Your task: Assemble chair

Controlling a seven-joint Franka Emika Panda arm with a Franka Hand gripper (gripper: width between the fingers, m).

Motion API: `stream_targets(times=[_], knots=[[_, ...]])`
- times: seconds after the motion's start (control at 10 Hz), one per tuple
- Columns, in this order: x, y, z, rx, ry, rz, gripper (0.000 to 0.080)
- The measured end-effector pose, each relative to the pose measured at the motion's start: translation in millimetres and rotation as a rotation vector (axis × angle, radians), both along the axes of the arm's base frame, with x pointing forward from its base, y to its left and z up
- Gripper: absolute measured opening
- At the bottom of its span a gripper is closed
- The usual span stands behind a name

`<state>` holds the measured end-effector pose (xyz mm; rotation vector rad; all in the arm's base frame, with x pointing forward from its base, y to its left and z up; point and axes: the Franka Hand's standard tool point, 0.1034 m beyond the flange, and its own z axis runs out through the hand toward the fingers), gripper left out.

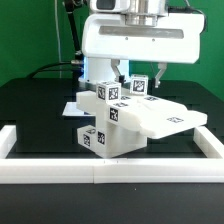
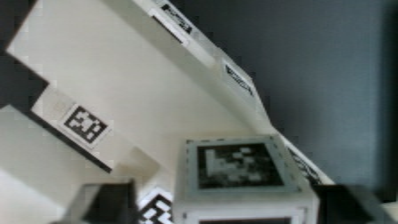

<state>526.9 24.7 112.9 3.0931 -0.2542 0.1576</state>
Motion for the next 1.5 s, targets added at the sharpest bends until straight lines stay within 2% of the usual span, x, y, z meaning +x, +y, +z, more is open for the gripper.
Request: stream_targets(times=[0.1,0.4,1.5], knots=[[-0.1,0.0,-0.2,0.001,0.000,-0.011,0.0277],[-0.2,-0.3,-0.5,0.003,-0.001,-0.040,0.0281],[-0.6,0.5,-1.5,0.077,-0.031,-0.776,0.0282]])
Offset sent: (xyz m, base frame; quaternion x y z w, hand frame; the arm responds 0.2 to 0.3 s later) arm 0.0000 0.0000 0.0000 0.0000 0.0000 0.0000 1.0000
